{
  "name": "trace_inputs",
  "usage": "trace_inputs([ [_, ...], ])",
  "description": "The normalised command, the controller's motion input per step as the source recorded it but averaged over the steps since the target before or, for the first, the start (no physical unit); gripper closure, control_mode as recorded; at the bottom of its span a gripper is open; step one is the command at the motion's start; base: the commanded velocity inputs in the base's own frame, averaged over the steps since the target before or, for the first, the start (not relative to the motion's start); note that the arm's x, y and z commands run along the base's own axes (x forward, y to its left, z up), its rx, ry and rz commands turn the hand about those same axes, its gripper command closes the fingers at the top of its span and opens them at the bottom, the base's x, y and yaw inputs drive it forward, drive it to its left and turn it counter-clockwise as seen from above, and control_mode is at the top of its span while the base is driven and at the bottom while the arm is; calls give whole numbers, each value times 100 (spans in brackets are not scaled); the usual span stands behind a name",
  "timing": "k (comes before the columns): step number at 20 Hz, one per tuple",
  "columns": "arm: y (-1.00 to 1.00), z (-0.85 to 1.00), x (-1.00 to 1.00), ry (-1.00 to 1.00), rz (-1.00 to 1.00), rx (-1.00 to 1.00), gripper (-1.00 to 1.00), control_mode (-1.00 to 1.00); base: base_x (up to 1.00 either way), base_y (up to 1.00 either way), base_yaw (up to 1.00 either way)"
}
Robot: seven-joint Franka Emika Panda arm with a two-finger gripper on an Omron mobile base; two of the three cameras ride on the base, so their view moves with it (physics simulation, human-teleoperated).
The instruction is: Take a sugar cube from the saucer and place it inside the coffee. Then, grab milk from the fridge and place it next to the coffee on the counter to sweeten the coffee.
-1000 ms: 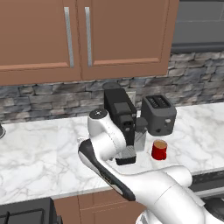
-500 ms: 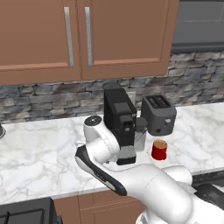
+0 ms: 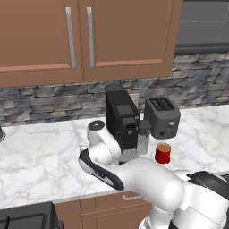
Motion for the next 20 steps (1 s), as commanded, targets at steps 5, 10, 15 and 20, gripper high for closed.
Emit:
trace_inputs([
  [5,9,0,22,4,0,0,-100,-100,0,0,0],
  [10,10,-7,23,8,0,0,-100,-100,0,0,0],
  [15,13,-28,9,11,0,0,-100,-100,0,0,0],
  [20,11,-25,0,7,0,0,-100,-100,0,0,0],
])
